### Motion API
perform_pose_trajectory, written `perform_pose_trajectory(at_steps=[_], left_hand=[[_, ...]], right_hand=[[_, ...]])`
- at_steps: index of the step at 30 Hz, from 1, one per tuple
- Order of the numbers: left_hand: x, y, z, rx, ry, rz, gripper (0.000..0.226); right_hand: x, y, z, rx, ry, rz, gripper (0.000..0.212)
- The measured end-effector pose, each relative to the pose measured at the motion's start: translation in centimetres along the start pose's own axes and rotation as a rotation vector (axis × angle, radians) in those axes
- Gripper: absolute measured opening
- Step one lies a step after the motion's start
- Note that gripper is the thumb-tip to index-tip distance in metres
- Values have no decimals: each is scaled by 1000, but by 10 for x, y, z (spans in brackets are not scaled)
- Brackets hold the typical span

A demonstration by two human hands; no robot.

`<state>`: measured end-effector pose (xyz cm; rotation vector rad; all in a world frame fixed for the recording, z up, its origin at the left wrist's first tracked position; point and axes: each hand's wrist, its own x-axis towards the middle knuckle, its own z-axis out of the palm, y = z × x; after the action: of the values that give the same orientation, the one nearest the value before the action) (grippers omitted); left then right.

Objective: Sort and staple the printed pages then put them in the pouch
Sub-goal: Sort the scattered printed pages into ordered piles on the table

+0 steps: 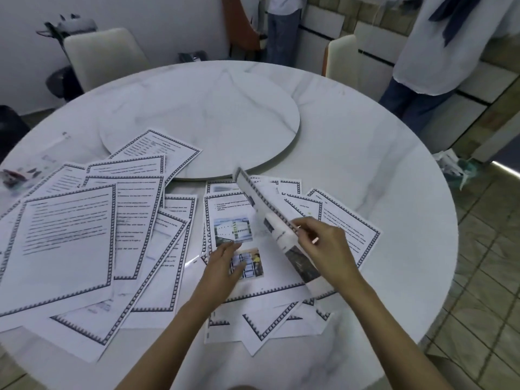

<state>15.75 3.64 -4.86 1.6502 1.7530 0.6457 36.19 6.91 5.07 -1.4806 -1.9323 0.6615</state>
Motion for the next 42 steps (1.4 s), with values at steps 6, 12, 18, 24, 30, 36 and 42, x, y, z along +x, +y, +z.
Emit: perform_pose_trajectory(at_steps=[6, 12, 18, 24, 30, 36, 42], left_hand=[[-11, 32, -10, -629, 31, -236, 48], [-16, 51, -20, -794, 139, -286, 33], [-19, 42, -20, -678, 194, -290, 35], [-22, 28, -10, -649, 194, -369, 31], [-30, 18, -5, -672, 192, -452, 38], [-41, 10, -8, -775, 89, -565, 19], [-57, -16, -44, -563, 241, -475, 15]], right_hand=[[7, -20, -43, 494, 90, 48, 31], [12, 10, -41, 651, 212, 279, 28], [4, 47, -20, 621, 196, 405, 25], [-2, 64, -2, 586, 149, 482, 26], [-8, 79, 14, 497, 45, 554, 19], [-14, 71, 32, 406, -110, 529, 18], [-13, 76, 41, 246, -25, 521, 19]])
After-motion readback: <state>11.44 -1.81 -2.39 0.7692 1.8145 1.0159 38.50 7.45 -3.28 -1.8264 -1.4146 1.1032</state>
